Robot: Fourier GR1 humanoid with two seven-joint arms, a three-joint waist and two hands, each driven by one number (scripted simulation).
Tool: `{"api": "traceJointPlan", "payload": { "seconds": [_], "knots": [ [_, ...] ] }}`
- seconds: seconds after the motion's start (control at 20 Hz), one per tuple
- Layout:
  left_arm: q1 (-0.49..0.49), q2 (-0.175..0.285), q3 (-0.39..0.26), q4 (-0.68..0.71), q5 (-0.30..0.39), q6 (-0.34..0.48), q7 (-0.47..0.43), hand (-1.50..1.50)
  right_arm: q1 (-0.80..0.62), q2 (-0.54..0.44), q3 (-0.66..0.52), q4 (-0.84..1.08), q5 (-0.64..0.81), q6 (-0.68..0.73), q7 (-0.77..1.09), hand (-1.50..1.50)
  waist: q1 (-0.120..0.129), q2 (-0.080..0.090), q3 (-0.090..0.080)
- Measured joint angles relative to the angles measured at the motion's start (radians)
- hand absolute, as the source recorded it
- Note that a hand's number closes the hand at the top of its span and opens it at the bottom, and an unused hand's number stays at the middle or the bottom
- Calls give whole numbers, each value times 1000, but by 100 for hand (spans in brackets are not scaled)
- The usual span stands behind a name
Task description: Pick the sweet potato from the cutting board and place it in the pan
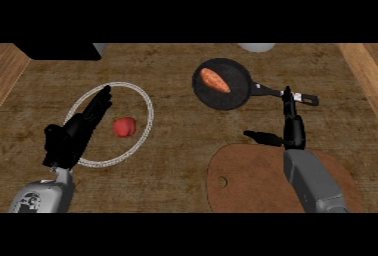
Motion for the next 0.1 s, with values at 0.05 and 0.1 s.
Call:
{"api": "traceJointPlan", "payload": {
  "seconds": [0.05, 0.1],
  "knots": [
    [7, -2, 1, -13, -2, 0, 9, 0, 11, 4, 6, -15, -1, -1, -2, -150, -1, -2, -1],
    [2, -3, 5, 0, -6, -2, 1, 0, 14, 4, 5, -16, -4, -2, -8, -150, 0, -2, -2]
  ]
}}
